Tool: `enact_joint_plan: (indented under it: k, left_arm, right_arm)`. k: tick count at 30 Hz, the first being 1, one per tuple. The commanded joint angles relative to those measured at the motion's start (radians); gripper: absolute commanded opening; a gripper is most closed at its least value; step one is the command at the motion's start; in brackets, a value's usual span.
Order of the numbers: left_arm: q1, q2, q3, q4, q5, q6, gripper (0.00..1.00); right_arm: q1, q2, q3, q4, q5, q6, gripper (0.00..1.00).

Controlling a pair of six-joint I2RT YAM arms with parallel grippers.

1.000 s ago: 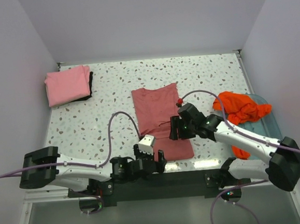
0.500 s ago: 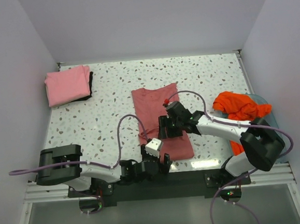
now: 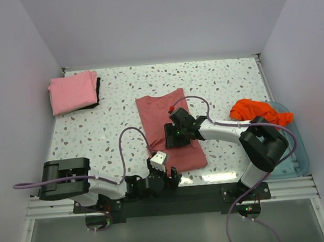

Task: Fold and stack the t-shirts
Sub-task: Fold the tshirt

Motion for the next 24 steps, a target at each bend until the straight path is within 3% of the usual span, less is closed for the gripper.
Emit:
enact_joint_plan:
  k: [1,13,24]
  left_arm:
    - [-0.027,0.016,-0.060,-0.065,0.013,-0.060,0.90]
    - [-0.093,0.115,0.001,-0.091,0.027,-0.061,0.90]
    - [-0.094,-0.028,-0.017,-0.280,-0.060,-0.128,0.91]
  right_arm:
    - [-0.007,0.023,0.079,-0.015,0.170,-0.025,0.61]
    - [-0.087,0.029,0.280,-0.100,0.322,-0.073,0.62]
    - [-0.045,-0.246,0.089,-0.112,0.129,-0.091,0.61]
